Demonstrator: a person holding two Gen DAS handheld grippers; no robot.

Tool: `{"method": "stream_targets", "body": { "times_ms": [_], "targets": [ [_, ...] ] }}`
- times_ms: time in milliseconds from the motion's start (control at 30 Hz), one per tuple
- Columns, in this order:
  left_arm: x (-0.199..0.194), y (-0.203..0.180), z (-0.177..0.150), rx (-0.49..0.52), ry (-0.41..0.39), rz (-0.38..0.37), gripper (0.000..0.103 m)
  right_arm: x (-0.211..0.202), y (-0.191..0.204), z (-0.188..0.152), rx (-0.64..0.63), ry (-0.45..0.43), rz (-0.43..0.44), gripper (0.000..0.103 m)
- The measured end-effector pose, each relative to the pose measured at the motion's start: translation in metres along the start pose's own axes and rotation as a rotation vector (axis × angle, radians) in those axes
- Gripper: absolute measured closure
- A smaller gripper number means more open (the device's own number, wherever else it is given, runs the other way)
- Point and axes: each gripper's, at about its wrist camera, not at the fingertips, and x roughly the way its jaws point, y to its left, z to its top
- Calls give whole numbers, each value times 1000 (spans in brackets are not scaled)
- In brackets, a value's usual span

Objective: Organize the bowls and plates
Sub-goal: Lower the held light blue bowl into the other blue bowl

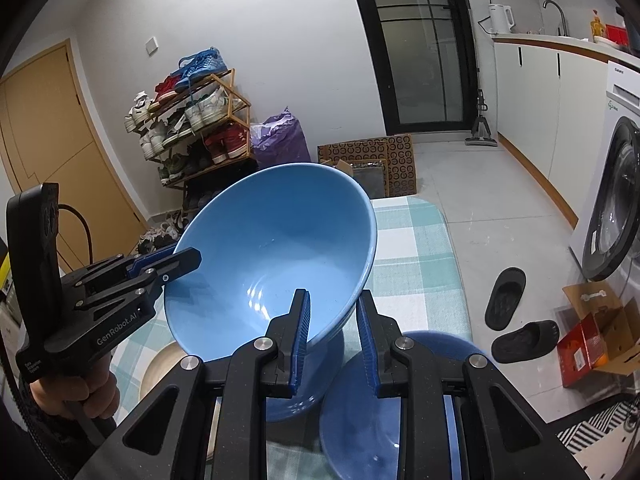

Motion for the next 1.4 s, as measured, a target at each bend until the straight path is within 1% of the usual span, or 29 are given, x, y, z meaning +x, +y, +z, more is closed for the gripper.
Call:
{"method": "stream_targets", "body": {
  "times_ms": [400, 633, 967, 1400],
  "targets": [
    [-2, 10, -20, -13, 18, 11, 87, 4, 22, -16, -6, 8, 15, 79],
    [-1, 15, -32, -26, 31, 8, 87, 14, 32, -25, -18, 34, 16, 79],
    [1, 24, -47, -60, 49, 5, 87, 27, 41, -36, -31, 61, 26, 79],
    [15, 31, -64, -65, 88, 11, 87, 52, 41, -49, -44, 101, 23, 79]
  ]
}}
